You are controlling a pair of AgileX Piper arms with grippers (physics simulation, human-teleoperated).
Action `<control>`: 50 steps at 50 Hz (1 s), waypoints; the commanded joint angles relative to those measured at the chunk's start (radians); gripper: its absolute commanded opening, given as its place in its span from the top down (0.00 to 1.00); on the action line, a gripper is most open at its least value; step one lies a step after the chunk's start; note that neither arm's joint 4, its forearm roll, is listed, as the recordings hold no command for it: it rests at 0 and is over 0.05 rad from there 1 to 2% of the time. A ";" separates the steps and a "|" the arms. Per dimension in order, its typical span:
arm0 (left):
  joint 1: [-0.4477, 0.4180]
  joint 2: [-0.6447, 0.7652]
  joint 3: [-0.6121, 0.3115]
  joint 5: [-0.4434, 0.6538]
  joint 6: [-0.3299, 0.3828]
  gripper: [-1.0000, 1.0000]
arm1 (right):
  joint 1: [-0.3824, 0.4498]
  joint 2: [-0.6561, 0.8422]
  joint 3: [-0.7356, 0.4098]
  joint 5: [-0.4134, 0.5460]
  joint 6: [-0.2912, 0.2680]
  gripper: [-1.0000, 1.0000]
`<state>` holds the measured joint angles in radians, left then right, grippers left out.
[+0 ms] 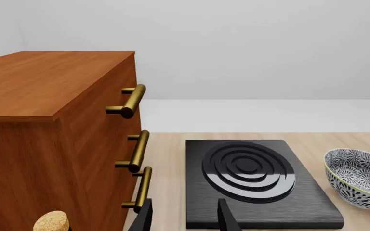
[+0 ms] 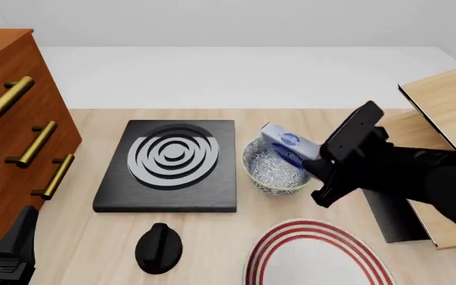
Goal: Pick up the cream cheese and put it in the bowl.
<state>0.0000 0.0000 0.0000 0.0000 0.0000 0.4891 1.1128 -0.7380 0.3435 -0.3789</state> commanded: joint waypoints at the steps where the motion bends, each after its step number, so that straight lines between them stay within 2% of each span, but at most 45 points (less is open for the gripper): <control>1: 0.000 0.000 0.000 0.000 0.000 0.00 | -0.052 0.089 -0.032 -0.037 0.017 1.00; 27: 0.000 0.000 0.000 0.000 0.000 0.00 | -0.120 0.298 -0.055 -0.169 0.052 1.00; 50: 0.000 0.000 0.000 0.000 0.000 0.00 | -0.119 0.405 -0.041 -0.260 0.081 1.00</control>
<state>0.0000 0.0000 0.0000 0.0000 0.0000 0.3747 1.4760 -0.7746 0.1219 -0.3197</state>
